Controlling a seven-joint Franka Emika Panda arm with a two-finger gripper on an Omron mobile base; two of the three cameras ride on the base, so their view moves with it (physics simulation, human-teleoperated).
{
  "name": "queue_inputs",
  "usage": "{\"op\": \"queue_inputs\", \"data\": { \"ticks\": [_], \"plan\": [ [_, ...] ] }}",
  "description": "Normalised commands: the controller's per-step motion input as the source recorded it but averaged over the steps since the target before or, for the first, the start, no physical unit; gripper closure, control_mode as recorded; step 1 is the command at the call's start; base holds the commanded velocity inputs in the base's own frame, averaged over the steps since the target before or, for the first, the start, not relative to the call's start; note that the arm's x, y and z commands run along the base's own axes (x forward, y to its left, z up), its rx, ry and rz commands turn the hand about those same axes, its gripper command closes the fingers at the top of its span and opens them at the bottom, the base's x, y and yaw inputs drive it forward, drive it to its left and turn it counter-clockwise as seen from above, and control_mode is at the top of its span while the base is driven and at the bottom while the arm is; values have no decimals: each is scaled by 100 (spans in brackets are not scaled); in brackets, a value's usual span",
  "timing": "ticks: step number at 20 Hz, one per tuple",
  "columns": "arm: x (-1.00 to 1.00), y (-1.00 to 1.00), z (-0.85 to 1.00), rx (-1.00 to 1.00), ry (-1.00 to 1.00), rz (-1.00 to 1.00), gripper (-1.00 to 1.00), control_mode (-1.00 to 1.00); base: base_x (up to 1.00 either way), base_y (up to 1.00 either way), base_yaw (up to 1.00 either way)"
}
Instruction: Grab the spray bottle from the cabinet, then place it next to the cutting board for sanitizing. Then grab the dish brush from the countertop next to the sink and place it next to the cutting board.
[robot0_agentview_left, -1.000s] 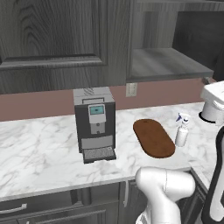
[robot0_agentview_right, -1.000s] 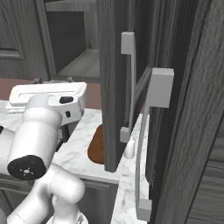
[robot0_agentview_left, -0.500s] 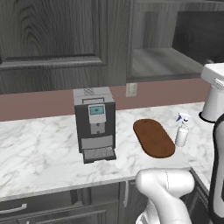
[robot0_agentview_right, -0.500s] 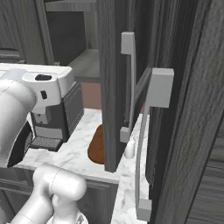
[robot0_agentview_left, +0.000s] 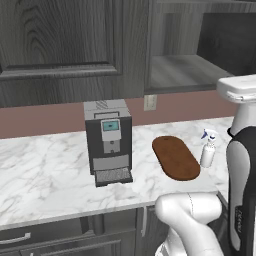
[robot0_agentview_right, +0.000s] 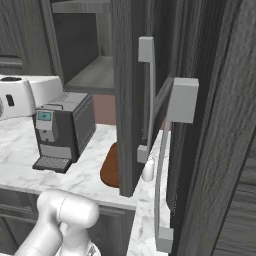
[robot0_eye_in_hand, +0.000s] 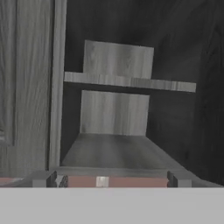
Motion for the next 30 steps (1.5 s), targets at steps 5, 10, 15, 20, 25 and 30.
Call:
{"op": "queue_inputs", "data": {
  "ticks": [5, 10, 15, 20, 25, 30],
  "plan": [
    [11, -5, -22, -3, 19, -1, -100, -100, 0, 0, 0],
    [13, 0, -19, 0, 25, 0, -100, -100, 0, 0, 0],
    [12, 0, -25, 0, 22, 0, -100, -100, 0, 0, 0],
    [9, 0, -53, 0, 17, 0, -100, -100, 0, 0, 0],
    [8, 0, -59, 0, 18, 0, -100, -100, 0, 0, 0],
    [4, 0, -44, 0, 20, 0, -100, -100, 0, 0, 0]
  ]
}}
